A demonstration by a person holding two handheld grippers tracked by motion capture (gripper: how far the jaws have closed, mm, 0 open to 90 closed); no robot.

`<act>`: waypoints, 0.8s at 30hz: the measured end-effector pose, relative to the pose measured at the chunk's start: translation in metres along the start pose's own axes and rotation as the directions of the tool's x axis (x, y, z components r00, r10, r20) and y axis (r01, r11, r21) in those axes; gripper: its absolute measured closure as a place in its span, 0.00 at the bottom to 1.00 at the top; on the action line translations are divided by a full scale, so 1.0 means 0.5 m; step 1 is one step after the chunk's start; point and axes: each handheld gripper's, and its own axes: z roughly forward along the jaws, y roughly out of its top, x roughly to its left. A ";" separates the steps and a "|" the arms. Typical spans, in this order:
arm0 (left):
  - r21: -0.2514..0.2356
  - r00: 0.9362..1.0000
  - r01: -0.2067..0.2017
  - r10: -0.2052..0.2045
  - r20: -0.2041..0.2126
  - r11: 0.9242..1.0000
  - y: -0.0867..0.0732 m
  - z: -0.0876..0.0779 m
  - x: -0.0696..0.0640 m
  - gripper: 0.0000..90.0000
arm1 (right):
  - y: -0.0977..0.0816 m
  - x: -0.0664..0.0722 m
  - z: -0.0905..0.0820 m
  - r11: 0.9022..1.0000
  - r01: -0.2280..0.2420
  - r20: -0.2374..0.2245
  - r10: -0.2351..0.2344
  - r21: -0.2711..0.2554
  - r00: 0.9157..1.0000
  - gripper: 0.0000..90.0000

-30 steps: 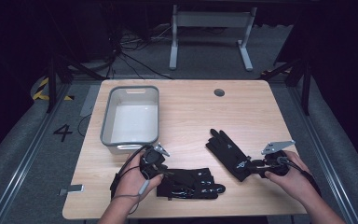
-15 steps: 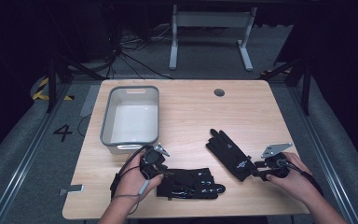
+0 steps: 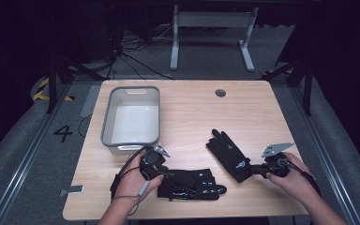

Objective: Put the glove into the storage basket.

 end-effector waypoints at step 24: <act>-0.005 1.000 -0.013 0.013 0.005 1.000 0.002 0.001 -0.005 0.70 | 0.108 0.130 -0.032 0.970 -0.171 -0.096 0.156 -0.175 0.983 0.93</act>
